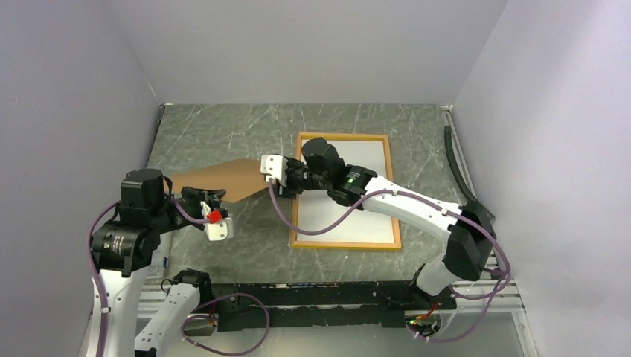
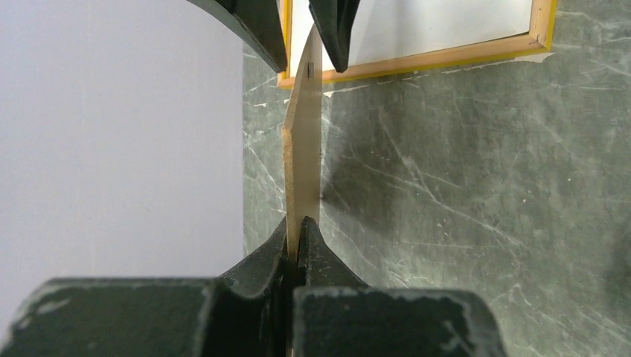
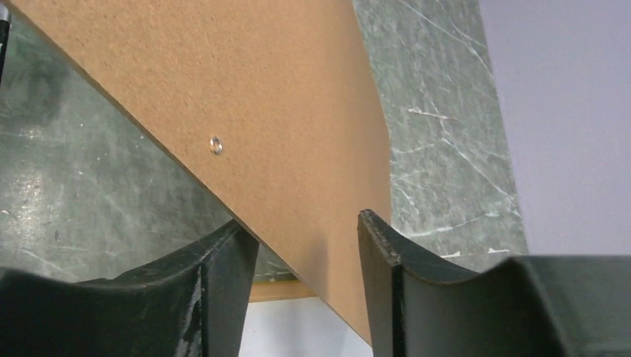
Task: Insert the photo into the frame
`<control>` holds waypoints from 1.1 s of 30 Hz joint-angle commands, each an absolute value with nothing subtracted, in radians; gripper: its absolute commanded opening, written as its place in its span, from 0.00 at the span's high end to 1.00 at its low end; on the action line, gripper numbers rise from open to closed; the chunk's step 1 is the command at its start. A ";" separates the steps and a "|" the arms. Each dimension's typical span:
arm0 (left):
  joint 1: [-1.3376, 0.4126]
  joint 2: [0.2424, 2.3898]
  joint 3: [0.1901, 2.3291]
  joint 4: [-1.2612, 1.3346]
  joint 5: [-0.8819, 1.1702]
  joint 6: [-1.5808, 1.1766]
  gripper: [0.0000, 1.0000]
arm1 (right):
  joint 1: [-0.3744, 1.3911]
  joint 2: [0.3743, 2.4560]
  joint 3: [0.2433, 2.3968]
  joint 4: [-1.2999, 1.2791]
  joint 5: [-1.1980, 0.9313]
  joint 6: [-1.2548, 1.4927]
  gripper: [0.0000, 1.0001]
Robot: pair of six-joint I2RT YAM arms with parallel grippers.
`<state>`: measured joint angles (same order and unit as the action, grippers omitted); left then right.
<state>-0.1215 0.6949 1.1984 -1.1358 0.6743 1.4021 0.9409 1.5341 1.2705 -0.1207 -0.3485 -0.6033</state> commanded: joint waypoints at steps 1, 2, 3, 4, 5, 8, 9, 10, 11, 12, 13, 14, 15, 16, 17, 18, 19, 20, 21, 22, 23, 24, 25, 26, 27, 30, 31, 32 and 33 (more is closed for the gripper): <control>-0.124 0.672 1.249 -1.070 0.730 1.465 0.97 | 0.964 1.553 1.330 -0.057 -0.349 -0.614 0.50; -0.124 0.671 1.248 -1.067 0.730 1.464 0.97 | 0.967 1.558 1.333 -0.052 -0.342 -0.613 0.53; -0.124 0.669 1.247 -1.060 0.729 1.460 0.97 | 0.971 1.563 1.335 -0.045 -0.334 -0.611 0.61; -0.124 0.668 1.247 -1.049 0.727 1.453 0.97 | 0.974 1.567 1.338 -0.041 -0.324 -0.612 0.69; -0.124 0.664 1.243 -1.031 0.721 1.441 0.96 | 0.978 1.569 1.341 -0.036 -0.317 -0.610 0.78; -0.124 0.648 1.233 -0.968 0.707 1.390 0.88 | 0.983 1.567 1.343 -0.008 -0.292 -0.598 0.96; -0.124 0.644 1.233 -0.953 0.704 1.375 0.81 | 0.983 1.564 1.342 -0.004 -0.283 -0.595 1.00; -0.125 0.640 1.232 -0.937 0.699 1.362 0.75 | 0.985 1.561 1.343 -0.003 -0.277 -0.594 1.00; -0.124 0.634 1.228 -0.919 0.694 1.345 0.69 | 0.985 1.559 1.344 -0.003 -0.273 -0.590 1.00; -0.124 0.628 1.226 -0.901 0.686 1.328 0.62 | 0.984 1.558 1.344 0.021 -0.271 -0.585 1.00; -0.125 0.615 1.220 -0.875 0.677 1.306 0.54 | 0.985 1.557 1.345 0.029 -0.268 -0.578 1.00; -0.124 0.607 1.211 -0.846 0.668 1.284 0.23 | 0.984 1.558 1.347 0.034 -0.268 -0.568 1.00; -0.125 0.600 1.202 -0.826 0.658 1.271 0.08 | 0.985 1.559 1.349 0.039 -0.271 -0.558 1.00; -0.124 0.595 1.198 -0.810 0.649 1.260 0.06 | 0.983 1.560 1.353 0.045 -0.269 -0.540 1.00; -0.124 0.592 1.196 -0.795 0.638 1.243 0.06 | 0.979 1.561 1.361 0.048 -0.264 -0.519 1.00; -0.124 0.592 1.197 -0.779 0.627 1.218 0.06 | 0.973 1.565 1.374 0.044 -0.266 -0.493 1.00; -0.124 0.596 1.202 -0.767 0.616 1.188 0.06 | 0.964 1.569 1.391 0.040 -0.271 -0.461 1.00; -0.124 0.602 1.214 -0.759 0.603 1.159 0.06 | 0.952 1.573 1.406 0.036 -0.277 -0.422 1.00; -0.125 0.614 1.228 -0.753 0.588 1.121 0.06 | 0.938 1.577 1.425 0.032 -0.285 -0.382 1.00; -0.124 0.629 1.242 -0.741 0.564 1.080 0.06 | 0.920 1.581 1.440 0.029 -0.294 -0.329 1.00; -0.125 0.648 1.262 -0.733 0.538 1.028 0.06 | 0.900 1.586 1.459 0.027 -0.304 -0.270 1.00; -0.125 0.672 1.285 -0.732 0.511 0.976 0.06 | 0.877 1.590 1.481 0.020 -0.315 -0.202 1.00; -0.124 0.698 1.321 -0.737 0.481 0.932 0.06 | 0.855 1.599 1.505 0.009 -0.331 -0.137 1.00; -0.124 0.725 1.347 -0.747 0.454 0.878 0.06 | 0.820 1.606 1.530 0.005 -0.341 -0.072 1.00; -0.124 0.754 1.370 -0.754 0.426 0.837 0.06 | 0.791 1.618 1.559 -0.024 -0.358 0.008 1.00; -0.124 0.833 1.439 -0.771 0.340 0.711 0.06 | 0.686 1.654 1.612 -0.029 -0.502 0.272 1.00; -0.124 0.861 1.465 -0.789 0.327 0.676 0.06 | 0.663 1.658 1.617 -0.025 -0.536 0.324 1.00; -0.124 0.891 1.489 -0.809 0.317 0.643 0.06 | 0.645 1.656 1.619 -0.026 -0.552 0.362 1.00; -0.124 0.917 1.513 -0.826 0.315 0.614 0.06 | 0.630 1.650 1.612 -0.016 -0.587 0.395 1.00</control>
<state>-0.1223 0.8307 1.4273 -0.7906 0.4103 0.8352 0.6937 1.6672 1.5574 -0.0830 -0.4259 0.0853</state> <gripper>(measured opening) 0.942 0.032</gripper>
